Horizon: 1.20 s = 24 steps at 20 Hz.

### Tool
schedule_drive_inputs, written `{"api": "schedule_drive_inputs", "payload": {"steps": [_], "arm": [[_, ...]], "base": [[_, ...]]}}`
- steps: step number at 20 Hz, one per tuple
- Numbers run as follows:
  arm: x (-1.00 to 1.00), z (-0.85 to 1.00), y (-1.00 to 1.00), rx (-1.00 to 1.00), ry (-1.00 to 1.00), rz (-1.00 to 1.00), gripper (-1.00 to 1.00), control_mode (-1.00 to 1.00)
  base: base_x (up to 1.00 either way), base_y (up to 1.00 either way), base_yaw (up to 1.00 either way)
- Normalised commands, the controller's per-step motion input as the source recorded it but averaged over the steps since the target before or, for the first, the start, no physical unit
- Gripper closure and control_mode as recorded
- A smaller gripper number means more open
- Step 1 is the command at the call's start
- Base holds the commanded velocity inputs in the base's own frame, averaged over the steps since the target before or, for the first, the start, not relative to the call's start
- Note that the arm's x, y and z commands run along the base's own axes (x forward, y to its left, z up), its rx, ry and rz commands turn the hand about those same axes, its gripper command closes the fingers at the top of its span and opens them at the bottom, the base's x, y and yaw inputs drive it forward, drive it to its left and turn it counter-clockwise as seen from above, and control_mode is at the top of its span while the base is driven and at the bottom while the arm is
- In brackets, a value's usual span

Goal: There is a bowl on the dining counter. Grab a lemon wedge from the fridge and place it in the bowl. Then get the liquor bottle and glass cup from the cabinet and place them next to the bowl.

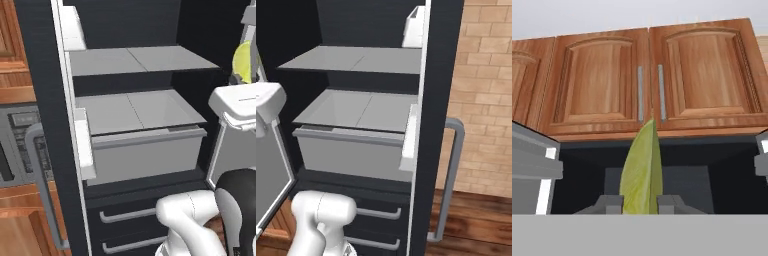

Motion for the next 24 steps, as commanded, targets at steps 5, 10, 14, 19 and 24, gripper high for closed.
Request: {"api": "schedule_drive_inputs", "payload": {"steps": [5, 10, 14, 19, 24], "arm": [[0.00, 0.00, 0.00, 0.00, 0.00, 0.00, 1.00, 1.00], [0.00, 0.00, 0.00, 0.00, 0.00, 0.00, 1.00, 1.00], [0.00, 0.00, 0.00, 0.00, 0.00, 0.00, 1.00, 1.00], [0.00, 0.00, 0.00, 0.00, 0.00, 0.00, 1.00, 1.00], [0.00, 0.00, 0.00, 0.00, 0.00, 0.00, 1.00, 1.00]], "base": [[-1.00, 0.22, 0.22], [-0.90, 0.16, 0.28], [-0.76, 0.16, 0.34], [-0.50, 0.26, 0.47], [-0.34, 0.29, 0.56]]}}
